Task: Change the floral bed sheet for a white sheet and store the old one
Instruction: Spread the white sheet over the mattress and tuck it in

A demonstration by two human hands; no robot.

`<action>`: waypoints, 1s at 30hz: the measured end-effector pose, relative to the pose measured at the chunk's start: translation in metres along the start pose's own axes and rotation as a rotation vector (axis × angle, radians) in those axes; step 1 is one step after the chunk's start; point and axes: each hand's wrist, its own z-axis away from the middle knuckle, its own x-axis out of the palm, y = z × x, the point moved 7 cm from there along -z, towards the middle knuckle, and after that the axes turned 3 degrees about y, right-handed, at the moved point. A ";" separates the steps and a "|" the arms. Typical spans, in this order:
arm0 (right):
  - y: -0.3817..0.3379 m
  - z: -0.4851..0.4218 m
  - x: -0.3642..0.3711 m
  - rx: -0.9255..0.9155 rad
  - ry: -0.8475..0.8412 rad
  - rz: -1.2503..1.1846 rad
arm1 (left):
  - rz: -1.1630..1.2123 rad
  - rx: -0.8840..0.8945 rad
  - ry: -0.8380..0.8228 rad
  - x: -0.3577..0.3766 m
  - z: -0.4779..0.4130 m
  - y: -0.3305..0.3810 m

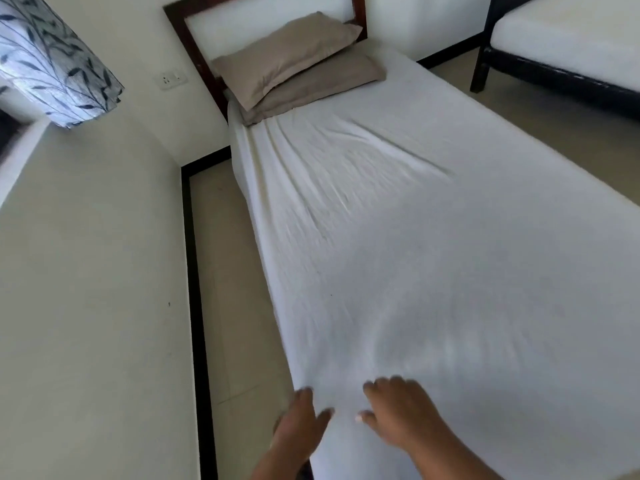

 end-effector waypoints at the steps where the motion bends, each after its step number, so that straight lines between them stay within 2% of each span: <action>1: 0.004 -0.030 -0.011 0.040 0.091 0.010 | 0.059 0.001 0.027 -0.025 -0.021 0.011; 6: 0.017 -0.191 -0.063 0.173 0.180 -0.016 | 0.267 0.001 0.228 -0.135 -0.176 0.031; 9: 0.021 -0.284 -0.084 0.248 0.123 -0.057 | 0.379 -0.094 0.245 -0.179 -0.274 0.021; 14: 0.043 -0.371 -0.104 0.317 0.054 -0.040 | 0.514 -0.267 0.302 -0.220 -0.391 0.005; 18: 0.046 -0.394 -0.096 0.349 -0.042 -0.051 | 0.528 -0.286 0.349 -0.235 -0.434 -0.012; 22: 0.042 -0.392 -0.090 0.350 -0.019 0.042 | 0.435 -0.148 0.401 -0.239 -0.443 -0.020; 26: 0.033 -0.387 -0.089 0.334 -0.024 0.033 | 0.405 -0.122 0.497 -0.244 -0.431 -0.048; 30: 0.023 -0.386 -0.082 0.342 -0.032 0.024 | 0.403 -0.168 0.437 -0.242 -0.434 -0.056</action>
